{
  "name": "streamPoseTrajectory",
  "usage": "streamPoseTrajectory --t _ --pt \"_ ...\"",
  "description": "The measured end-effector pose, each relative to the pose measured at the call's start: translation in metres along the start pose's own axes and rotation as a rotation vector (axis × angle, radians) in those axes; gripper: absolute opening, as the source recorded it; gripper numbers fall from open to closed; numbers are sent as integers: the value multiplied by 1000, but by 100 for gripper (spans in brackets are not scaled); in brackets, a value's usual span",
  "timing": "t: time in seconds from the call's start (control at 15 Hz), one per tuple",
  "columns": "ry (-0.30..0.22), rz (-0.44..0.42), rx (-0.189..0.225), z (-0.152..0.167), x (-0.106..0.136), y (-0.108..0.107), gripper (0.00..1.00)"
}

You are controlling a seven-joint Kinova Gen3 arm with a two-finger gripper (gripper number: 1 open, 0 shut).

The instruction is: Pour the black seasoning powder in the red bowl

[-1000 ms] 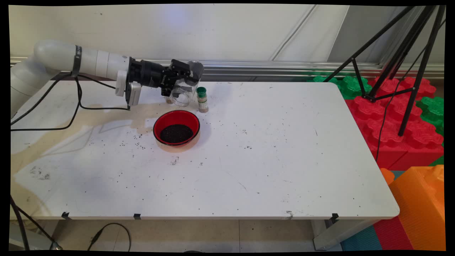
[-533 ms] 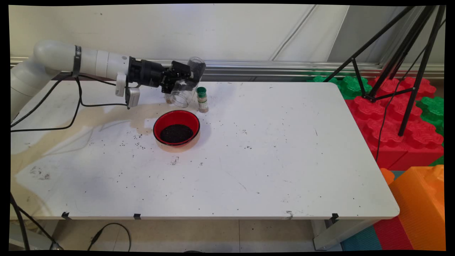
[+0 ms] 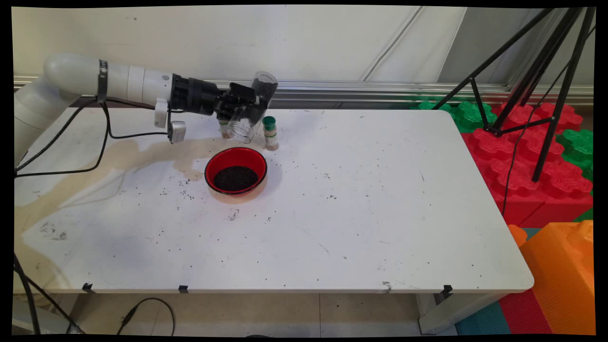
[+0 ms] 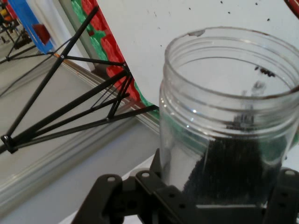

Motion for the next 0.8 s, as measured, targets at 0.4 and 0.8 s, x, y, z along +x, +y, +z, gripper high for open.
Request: streamPoseTrajectory --t 0.4,0.8 --pt "1 81 12 -1 2 -4 0" --pt "2 135 21 -3 4 -7 0"
